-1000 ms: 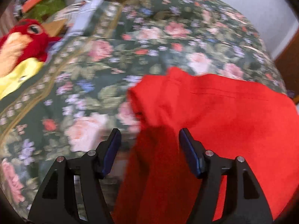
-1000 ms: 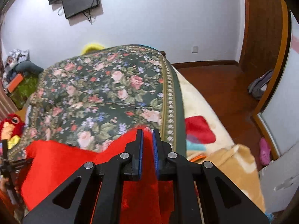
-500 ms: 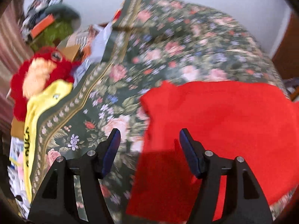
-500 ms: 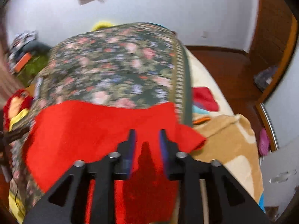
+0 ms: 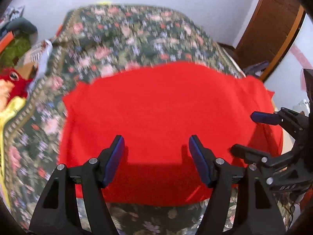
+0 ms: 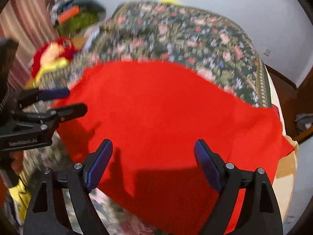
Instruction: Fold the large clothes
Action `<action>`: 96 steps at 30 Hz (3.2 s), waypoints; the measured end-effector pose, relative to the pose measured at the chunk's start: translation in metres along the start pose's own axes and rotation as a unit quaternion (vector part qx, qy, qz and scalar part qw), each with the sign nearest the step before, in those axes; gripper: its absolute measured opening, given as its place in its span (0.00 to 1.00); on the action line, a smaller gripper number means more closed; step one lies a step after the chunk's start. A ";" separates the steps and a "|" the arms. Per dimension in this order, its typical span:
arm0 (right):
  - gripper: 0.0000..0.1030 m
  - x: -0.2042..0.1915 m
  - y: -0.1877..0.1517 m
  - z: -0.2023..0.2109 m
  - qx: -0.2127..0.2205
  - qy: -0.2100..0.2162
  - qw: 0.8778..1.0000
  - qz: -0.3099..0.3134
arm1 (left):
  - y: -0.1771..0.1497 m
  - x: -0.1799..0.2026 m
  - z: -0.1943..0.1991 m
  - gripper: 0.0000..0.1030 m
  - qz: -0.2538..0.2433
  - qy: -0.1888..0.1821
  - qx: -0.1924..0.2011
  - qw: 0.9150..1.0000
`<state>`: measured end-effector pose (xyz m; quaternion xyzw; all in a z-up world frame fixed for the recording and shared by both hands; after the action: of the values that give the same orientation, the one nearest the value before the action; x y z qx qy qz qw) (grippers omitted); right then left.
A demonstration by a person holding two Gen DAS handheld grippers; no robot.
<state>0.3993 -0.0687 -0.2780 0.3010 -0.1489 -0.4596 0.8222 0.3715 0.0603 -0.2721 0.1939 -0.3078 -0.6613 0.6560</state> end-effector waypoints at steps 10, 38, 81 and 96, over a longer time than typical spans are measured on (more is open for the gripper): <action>0.88 0.069 -0.061 0.031 -0.021 -0.032 0.996 -0.085 | -0.052 -0.042 -0.002 0.85 0.016 0.067 -0.010 0.998; 0.89 0.088 -0.035 0.105 0.064 -0.076 0.983 -0.155 | -0.075 -0.136 0.099 0.85 0.243 0.057 0.034 0.968; 0.94 0.023 -0.015 0.035 0.012 -0.049 0.997 -0.065 | -0.010 -0.143 -0.006 0.04 0.394 -0.034 0.127 0.910; 0.94 -0.087 0.017 -0.026 -0.036 0.051 0.998 0.006 | 0.056 -0.139 0.139 0.03 0.275 0.020 0.268 0.923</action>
<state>0.3779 0.0211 -0.2847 0.2937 -0.0916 -0.4437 0.8417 0.3304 0.2216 -0.1535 0.2838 -0.5016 -0.3438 0.7414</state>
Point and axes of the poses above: each gripper's, at about its wrist camera, not at the fingertips, and z roughly against the way its jaws point, x to its right, y to its top, the point moved 7 cm from there along -z, roughly the way its jaws point, and after that the axes turned 11 degrees about x, right-handed, at the moved point
